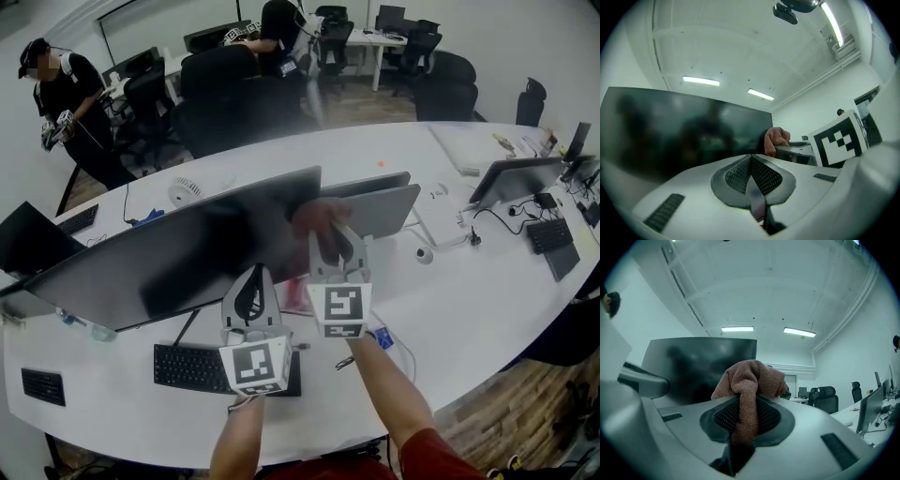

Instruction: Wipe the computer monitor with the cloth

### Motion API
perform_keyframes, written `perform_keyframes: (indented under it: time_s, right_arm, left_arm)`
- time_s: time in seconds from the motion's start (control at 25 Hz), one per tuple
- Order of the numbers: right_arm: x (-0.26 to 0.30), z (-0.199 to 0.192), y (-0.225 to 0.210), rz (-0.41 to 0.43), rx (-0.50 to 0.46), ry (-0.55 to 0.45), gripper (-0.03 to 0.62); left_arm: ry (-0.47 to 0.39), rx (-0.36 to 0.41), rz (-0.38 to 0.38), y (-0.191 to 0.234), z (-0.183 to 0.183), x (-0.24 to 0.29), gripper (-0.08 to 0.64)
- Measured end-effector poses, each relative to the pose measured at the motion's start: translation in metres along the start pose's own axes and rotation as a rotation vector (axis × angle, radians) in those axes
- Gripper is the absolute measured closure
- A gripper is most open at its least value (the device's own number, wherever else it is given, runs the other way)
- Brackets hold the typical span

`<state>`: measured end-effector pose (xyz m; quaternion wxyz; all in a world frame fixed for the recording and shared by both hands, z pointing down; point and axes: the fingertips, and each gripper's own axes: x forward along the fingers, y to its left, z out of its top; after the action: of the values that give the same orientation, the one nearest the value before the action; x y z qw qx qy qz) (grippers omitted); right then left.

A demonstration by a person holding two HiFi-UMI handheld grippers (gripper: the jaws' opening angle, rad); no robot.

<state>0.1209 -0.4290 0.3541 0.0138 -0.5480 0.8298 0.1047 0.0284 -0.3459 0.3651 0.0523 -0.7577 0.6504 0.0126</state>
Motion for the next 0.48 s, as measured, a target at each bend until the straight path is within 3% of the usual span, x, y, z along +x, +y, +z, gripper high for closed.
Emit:
perform_keyframes:
  time_s: [0.48]
  right_arm:
    - [0.006,0.075,-0.008,-0.016,-0.016,-0.081,0.512]
  left_arm:
    - [-0.046,0.019,-0.011,0.012,0.042,-0.012,0.537]
